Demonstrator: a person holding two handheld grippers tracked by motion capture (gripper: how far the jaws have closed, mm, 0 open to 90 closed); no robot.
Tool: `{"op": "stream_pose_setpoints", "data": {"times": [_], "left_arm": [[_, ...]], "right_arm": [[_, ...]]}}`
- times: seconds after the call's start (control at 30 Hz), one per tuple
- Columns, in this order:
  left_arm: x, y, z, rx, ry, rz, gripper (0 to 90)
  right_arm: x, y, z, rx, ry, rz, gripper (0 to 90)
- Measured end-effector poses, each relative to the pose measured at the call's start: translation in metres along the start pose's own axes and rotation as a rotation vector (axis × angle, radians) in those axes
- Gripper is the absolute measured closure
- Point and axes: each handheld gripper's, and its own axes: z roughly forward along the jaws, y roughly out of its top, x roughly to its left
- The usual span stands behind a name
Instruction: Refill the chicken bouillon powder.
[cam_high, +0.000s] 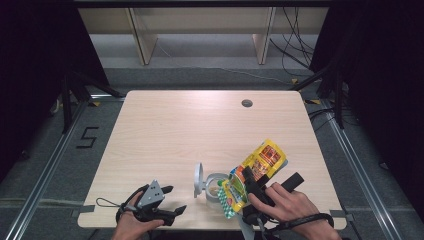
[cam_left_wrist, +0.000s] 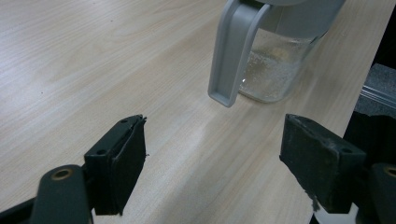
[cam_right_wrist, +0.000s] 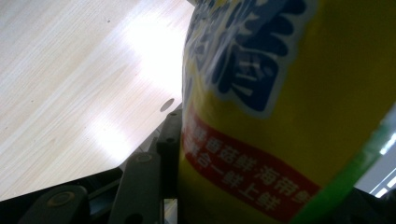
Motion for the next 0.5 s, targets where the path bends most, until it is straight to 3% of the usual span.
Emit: {"op": "stream_pose_setpoints", "data": {"times": [0.27, 0.5], "left_arm": [[-0.0001, 0.0003, -0.0007, 0.008, 0.001, -0.001, 21.8], [0.0013, 0.0005, 0.0002, 0.0, -0.001, 0.026, 21.8]], "right_arm": [[-0.0012, 0.0007, 0.0009, -0.008, 0.0, -0.016, 60.6], [-0.0045, 0.0018, 0.0003, -0.008, 0.009, -0.031, 60.6]]}}
